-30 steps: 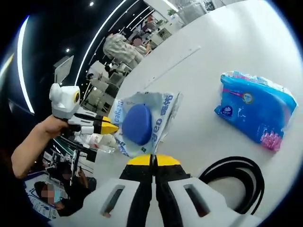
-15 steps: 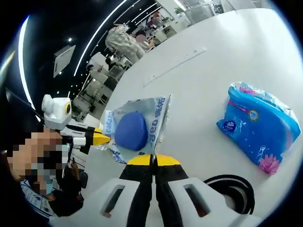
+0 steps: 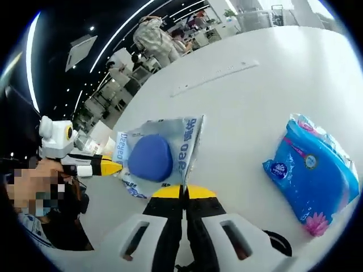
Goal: Arrange the tabletop items into an orderly group along one side of the table until the central work area is clear of visible clutter.
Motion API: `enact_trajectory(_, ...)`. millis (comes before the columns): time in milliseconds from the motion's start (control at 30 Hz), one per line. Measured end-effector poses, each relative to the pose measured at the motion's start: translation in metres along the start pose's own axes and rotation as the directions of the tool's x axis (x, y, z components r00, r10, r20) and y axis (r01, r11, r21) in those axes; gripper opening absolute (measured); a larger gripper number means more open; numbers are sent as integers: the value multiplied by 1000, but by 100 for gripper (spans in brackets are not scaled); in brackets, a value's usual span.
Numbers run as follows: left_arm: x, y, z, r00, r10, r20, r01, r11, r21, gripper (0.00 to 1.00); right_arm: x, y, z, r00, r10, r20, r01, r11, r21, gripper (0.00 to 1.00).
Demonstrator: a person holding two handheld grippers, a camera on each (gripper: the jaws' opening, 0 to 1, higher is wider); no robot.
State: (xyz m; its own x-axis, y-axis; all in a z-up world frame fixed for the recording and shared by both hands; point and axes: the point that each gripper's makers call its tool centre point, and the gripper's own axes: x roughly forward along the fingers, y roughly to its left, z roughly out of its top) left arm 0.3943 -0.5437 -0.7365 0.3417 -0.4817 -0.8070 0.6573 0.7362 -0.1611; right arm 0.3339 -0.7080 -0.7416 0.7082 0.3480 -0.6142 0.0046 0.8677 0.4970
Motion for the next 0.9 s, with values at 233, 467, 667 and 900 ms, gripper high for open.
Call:
enact_trajectory(233,6,9,-4,996,41,78,-35,997,-73,0,7,-2,-3,1000,-22,-13,21,998,-52,0)
enact_trajectory(467,10,14,-10,991,70,110,-54,988,-143,0,14,-3,-6,999,-46,-18,44,993,-106,0)
enact_trajectory(667,14,20,-14,986,97,133,-76,984,-159,0,20,-2,-6,999,-47,-21,43,987,-156,0)
enact_trajectory(900,10,21,-16,983,111,144,-83,979,-186,1,24,-1,-5,998,-50,-30,43,980,-196,1)
